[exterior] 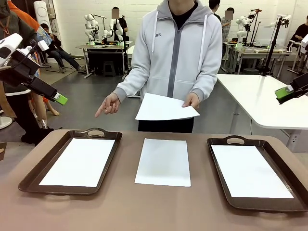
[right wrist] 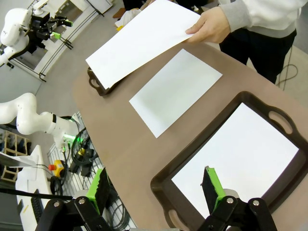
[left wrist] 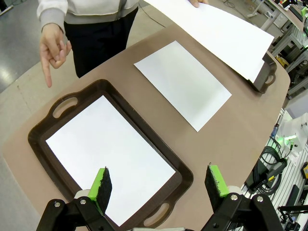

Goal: Sort the A4 documents.
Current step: Receive the A4 Paper.

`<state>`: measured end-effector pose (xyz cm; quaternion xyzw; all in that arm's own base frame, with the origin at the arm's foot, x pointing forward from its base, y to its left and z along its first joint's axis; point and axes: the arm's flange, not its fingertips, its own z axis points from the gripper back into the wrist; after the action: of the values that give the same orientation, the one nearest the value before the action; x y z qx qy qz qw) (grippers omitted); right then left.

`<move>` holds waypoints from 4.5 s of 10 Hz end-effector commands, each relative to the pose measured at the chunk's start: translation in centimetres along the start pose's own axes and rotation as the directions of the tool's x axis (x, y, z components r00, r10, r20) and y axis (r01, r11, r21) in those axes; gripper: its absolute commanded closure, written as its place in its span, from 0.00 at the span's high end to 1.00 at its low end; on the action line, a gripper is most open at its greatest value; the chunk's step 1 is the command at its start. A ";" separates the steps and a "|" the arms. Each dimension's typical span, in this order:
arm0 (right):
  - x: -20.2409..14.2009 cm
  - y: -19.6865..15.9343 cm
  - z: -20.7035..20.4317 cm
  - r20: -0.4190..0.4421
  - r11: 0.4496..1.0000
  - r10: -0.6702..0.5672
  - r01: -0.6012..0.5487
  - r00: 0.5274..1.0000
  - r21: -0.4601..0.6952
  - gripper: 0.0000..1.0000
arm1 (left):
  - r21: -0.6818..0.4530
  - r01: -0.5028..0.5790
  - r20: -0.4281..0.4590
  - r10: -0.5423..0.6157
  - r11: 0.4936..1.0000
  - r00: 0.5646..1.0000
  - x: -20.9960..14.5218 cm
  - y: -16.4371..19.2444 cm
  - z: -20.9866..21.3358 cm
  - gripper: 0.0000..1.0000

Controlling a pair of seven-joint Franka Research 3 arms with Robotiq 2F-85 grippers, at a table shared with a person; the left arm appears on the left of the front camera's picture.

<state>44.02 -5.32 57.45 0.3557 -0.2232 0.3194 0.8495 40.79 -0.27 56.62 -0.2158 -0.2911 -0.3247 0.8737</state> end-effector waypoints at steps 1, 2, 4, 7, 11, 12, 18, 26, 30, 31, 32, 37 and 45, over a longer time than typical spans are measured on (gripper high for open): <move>0.0 0.0 -0.1 0.000 1.000 0.002 -0.002 1.000 0.004 1.00 | 0.005 0.003 -0.001 -0.003 1.000 1.000 -0.1 0.0 0.0 1.00; 0.0 0.0 -0.1 0.000 1.000 0.002 -0.002 1.000 0.004 1.00 | 0.005 0.003 -0.001 -0.003 1.000 1.000 -0.1 0.0 0.0 1.00; 0.0 0.0 -0.1 0.000 1.000 0.002 -0.002 1.000 0.004 1.00 | 0.005 0.003 -0.001 -0.003 1.000 1.000 -0.1 0.0 0.0 1.00; 0.0 0.0 -0.1 0.000 1.000 0.002 -0.002 1.000 0.004 1.00 | -0.042 -0.077 0.040 0.078 0.996 0.996 0.6 1.3 -1.7 1.00; 0.0 0.0 -0.1 0.000 1.000 0.002 -0.002 1.000 0.004 1.00 | -0.215 -0.284 0.020 0.295 0.935 0.955 4.4 5.8 -8.6 1.00; 0.0 0.0 -0.1 0.000 1.000 0.002 -0.002 1.000 0.004 1.00 | -0.274 -0.333 0.007 0.348 0.902 0.938 5.4 6.1 -10.4 1.00; 0.0 0.0 -0.1 0.000 1.000 0.002 -0.002 1.000 0.004 1.00 | -0.520 -0.541 -0.061 0.602 0.661 0.796 8.8 7.5 -20.4 1.00; 0.0 0.0 -0.1 0.000 1.000 0.002 -0.002 1.000 0.004 1.00 | -0.589 -0.619 -0.174 0.667 0.519 0.725 11.7 3.4 -26.3 1.00; 0.0 0.0 -0.1 0.000 1.000 0.002 -0.002 1.000 0.004 1.00 | -0.659 -0.617 -0.199 0.691 0.430 0.695 12.6 1.6 -28.4 1.00; 0.0 0.0 -0.1 0.000 1.000 0.002 -0.002 1.000 0.004 1.00 | -0.664 -0.622 -0.208 0.696 0.415 0.687 12.5 1.5 -28.8 1.00; 0.0 0.0 -0.1 0.000 1.000 0.002 -0.002 1.000 0.004 1.00 | -0.671 -0.630 -0.220 0.706 0.391 0.673 12.3 1.5 -29.2 1.00; 0.0 0.0 -0.1 0.000 1.000 0.002 -0.002 1.000 0.004 1.00 | -0.687 -0.635 -0.236 0.719 0.352 0.654 12.2 0.7 -30.1 1.00; 0.0 0.0 -0.1 0.000 1.000 0.002 -0.002 1.000 0.004 1.00 | -0.701 -0.573 -0.160 0.689 0.424 0.706 11.5 1.5 -28.8 0.58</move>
<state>44.01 -5.42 57.45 0.3552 -0.2234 0.3185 0.8500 59.77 -21.15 42.54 -0.6529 -0.0917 -0.0435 0.7506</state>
